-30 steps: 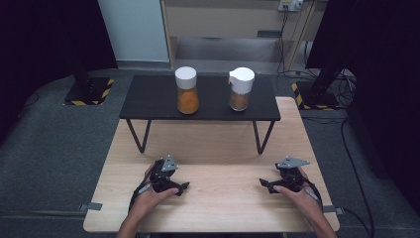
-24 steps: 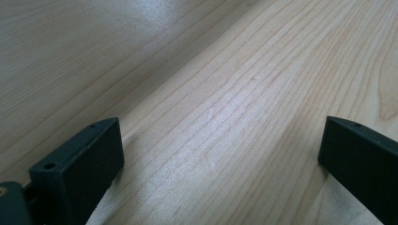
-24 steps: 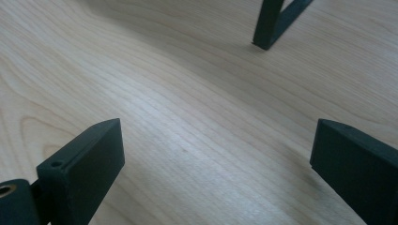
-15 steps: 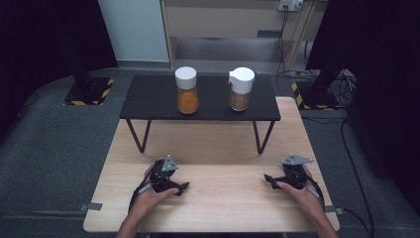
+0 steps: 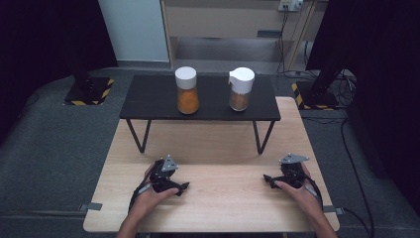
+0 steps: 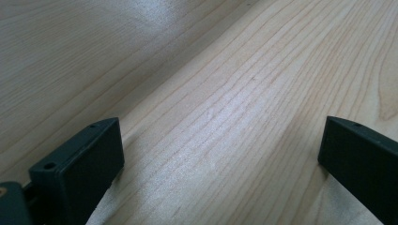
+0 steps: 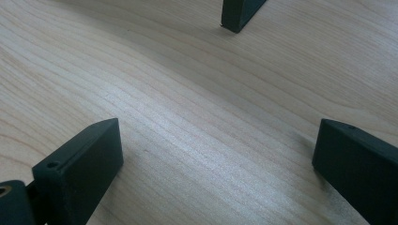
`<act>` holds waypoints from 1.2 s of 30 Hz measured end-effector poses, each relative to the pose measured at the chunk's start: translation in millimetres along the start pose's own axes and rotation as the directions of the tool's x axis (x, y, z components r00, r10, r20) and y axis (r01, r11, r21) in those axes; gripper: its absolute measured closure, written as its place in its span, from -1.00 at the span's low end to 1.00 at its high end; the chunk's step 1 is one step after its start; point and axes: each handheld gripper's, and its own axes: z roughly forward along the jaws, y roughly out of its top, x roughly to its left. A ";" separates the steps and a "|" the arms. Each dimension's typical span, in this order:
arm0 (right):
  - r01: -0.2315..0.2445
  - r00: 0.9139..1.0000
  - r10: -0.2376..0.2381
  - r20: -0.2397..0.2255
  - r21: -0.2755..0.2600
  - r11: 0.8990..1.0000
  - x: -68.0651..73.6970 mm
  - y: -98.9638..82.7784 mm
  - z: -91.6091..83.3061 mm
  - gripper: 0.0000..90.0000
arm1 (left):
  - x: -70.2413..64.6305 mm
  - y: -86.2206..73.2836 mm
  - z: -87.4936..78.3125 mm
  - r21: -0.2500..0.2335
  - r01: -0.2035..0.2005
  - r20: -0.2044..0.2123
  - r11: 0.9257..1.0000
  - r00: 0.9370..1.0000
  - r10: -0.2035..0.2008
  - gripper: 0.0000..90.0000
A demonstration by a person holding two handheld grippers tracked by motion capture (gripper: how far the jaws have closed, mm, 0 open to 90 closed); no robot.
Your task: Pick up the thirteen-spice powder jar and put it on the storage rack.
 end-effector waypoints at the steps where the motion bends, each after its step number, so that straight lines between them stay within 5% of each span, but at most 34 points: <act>1: 0.001 1.000 -0.001 -0.001 0.001 1.000 0.1 0.3 0.2 -0.97 | 0.0 0.0 0.0 0.000 0.000 0.000 1.000 1.000 0.000 -1.00; 36: 0.074 0.995 -0.074 -0.073 -0.002 0.997 3.6 -0.8 -0.9 -0.97 | 0.8 0.2 0.2 0.000 -0.003 0.004 1.000 1.000 0.003 -1.00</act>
